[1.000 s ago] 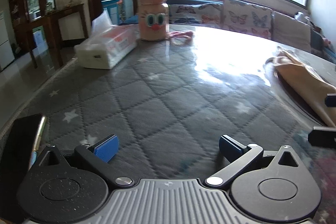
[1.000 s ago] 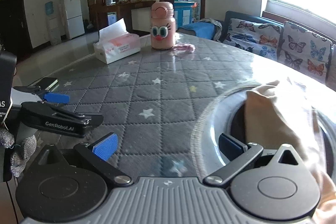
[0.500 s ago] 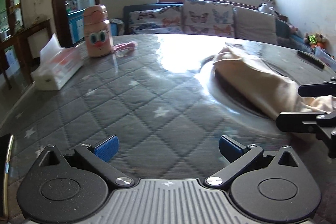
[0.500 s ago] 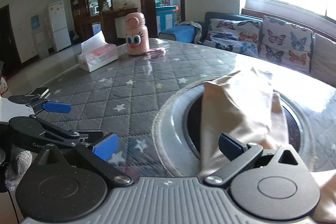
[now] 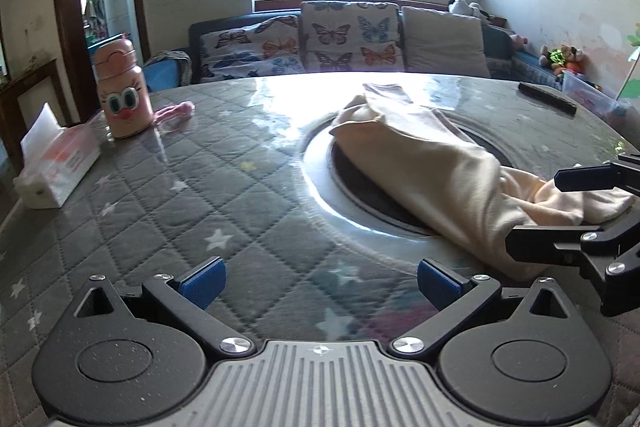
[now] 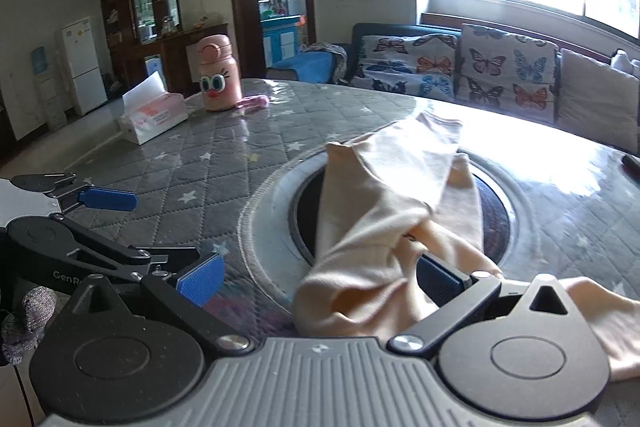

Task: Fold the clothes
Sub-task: 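Move both grippers toward the crumpled cream shirt on the table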

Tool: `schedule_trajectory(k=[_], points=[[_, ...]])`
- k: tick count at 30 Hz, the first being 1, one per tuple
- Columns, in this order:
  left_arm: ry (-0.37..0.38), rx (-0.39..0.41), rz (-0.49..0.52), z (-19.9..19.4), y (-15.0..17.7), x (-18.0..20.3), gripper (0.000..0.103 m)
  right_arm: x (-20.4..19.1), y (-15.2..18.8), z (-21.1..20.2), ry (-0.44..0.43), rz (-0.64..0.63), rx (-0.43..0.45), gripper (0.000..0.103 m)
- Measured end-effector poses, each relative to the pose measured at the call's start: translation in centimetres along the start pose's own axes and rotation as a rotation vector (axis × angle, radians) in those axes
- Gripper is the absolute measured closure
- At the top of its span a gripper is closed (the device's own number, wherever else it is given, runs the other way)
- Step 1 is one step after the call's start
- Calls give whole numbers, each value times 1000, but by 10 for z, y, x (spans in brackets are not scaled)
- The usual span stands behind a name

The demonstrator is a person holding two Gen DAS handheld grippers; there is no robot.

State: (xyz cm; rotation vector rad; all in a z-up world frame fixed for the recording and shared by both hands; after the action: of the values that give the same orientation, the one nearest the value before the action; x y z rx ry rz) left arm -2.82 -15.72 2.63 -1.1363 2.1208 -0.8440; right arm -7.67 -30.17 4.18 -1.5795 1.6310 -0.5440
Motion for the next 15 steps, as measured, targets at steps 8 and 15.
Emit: schedule_trajectory(k=[8,15], points=[[3,5,32,-3,-4,12,0,14,9,-8,32,51,5,0],[-9,-1,39,-6,-3,18,0,18,20,-11,38,85,4,0]])
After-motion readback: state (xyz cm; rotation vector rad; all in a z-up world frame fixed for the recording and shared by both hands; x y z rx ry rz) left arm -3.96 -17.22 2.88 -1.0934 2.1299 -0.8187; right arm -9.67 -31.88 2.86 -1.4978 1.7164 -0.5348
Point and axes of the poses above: each gripper's, at about its wrist camera, not at the fingertips, and z roughly the way its jaws point, x to its right, y to its underside, the point moved 2 cm from there along z, roughly the way its jaws point, and after that the axes turned 12 degrees about z, right-handed, at the moved point
